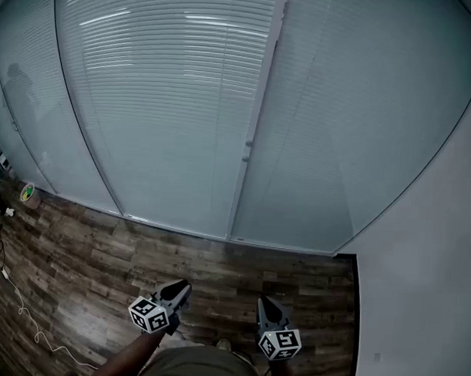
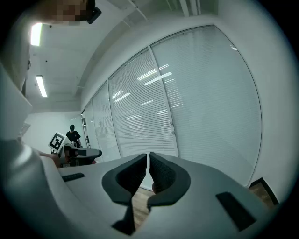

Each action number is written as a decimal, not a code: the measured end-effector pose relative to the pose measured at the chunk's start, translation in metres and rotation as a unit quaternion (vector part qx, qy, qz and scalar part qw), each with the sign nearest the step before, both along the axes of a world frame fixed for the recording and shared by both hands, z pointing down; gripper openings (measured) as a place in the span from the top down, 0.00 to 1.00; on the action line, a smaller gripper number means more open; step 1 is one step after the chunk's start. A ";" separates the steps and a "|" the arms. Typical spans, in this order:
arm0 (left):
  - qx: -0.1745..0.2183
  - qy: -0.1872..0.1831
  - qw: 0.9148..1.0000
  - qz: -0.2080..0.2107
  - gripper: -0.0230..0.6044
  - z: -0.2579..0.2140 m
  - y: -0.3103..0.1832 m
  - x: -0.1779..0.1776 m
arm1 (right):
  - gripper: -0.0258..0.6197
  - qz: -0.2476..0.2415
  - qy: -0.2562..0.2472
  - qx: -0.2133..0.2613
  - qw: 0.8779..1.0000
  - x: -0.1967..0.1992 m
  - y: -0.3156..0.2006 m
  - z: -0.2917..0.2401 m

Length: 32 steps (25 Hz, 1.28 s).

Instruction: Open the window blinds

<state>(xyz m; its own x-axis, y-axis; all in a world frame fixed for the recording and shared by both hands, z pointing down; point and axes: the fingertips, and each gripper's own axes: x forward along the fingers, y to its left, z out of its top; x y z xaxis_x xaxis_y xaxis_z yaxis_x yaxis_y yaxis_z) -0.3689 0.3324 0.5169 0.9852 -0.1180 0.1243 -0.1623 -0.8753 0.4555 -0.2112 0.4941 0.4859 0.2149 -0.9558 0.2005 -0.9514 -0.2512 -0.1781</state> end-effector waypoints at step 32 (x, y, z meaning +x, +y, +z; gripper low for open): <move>-0.002 0.015 0.999 -0.039 0.84 -0.012 0.102 0.026 | 0.91 -0.079 -0.028 0.031 0.996 0.013 0.076 -0.006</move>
<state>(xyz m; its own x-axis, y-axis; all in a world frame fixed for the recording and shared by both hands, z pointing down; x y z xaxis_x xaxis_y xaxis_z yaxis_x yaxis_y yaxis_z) -0.3424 0.4340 0.5050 0.9762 -0.1941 0.0964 -0.2166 -0.8586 0.4647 -0.1985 0.5698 0.4794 0.0508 -0.9876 0.1483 -0.9662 -0.0862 -0.2430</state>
